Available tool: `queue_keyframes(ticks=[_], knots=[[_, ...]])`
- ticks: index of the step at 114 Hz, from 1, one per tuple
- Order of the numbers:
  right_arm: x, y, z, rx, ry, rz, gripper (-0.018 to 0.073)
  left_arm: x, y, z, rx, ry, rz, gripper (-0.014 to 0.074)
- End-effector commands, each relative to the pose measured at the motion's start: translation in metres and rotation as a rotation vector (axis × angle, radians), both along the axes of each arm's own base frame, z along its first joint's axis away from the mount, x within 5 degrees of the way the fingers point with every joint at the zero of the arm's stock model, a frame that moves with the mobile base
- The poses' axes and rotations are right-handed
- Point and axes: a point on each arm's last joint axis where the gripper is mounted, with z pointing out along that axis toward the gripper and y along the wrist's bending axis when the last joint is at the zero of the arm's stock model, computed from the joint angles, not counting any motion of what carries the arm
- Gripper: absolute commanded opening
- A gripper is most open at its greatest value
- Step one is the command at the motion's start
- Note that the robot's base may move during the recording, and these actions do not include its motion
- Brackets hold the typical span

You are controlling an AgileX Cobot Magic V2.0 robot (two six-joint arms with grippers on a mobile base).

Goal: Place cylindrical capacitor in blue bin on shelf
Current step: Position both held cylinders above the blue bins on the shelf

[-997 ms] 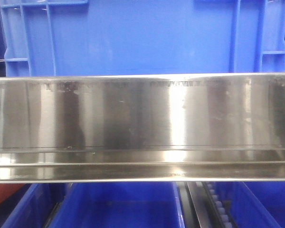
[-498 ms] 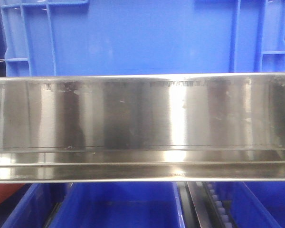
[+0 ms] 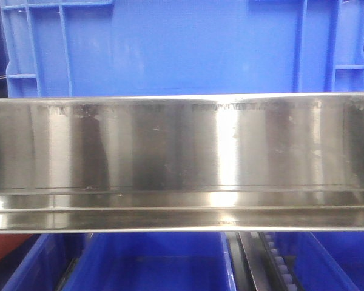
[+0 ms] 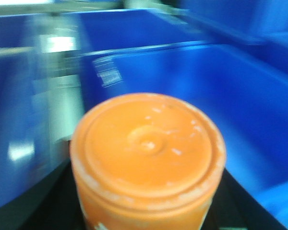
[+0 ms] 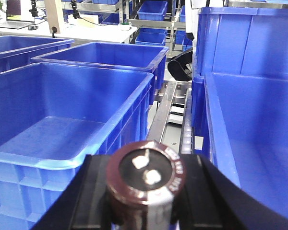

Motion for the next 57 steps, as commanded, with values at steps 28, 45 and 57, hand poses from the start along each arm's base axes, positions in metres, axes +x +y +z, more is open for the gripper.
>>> queue_keyframes(ticks=[28, 45, 57], knots=[[0.0, 0.0, 0.004, 0.011, -0.032, -0.001, -0.0162, 0.089, -0.115, 0.002, 0.116, 0.06, -0.269, -0.0111], [0.0, 0.0, 0.004, 0.011, -0.032, -0.001, -0.0162, 0.126, -0.149, -0.027, 0.23, 0.167, -0.285, -0.0111], [0.0, 0.0, 0.004, 0.011, -0.032, -0.001, -0.0162, 0.147, -0.165, -0.05, 0.279, 0.246, -0.29, -0.0111]])
